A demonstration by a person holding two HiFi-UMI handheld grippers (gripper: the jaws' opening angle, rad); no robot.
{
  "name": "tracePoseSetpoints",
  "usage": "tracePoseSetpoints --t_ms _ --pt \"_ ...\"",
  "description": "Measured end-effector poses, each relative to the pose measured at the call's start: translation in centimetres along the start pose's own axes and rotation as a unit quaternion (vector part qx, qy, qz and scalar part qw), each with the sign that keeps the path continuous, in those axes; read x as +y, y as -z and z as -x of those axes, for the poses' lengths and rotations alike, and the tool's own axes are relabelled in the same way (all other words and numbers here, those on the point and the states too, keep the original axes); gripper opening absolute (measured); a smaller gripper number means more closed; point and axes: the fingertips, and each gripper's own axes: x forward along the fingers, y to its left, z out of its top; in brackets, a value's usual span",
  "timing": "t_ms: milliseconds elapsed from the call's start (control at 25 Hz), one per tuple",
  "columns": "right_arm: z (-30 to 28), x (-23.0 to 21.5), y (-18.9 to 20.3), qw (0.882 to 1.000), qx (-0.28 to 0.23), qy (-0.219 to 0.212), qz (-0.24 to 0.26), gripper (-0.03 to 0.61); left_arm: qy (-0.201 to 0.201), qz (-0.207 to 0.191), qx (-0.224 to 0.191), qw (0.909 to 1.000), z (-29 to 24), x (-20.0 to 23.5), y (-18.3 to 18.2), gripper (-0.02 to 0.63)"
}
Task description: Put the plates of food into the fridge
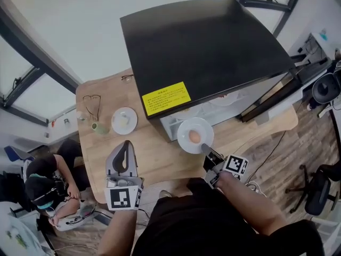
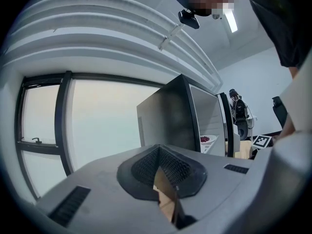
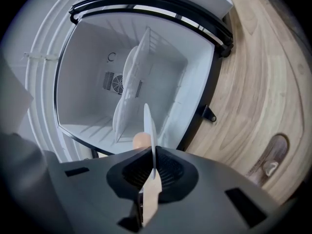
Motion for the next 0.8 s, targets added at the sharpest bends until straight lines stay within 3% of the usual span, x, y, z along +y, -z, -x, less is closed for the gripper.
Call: tracePoseSetpoints --t_ms 200,800 --pt "-2.2 -0.5 -1.5 1.0 0.016 -0.018 -0.003 0.032 -0.008 0.001 0.018 0.9998 -1.9 -0.3 0.7 0.005" --pt "-10.6 -3.3 -4.2 0.997 0.072 0.033 0.019 0.032 -0.066 -0.014 0.063 0.9958 -2.4 3.2 1.7 0.005"
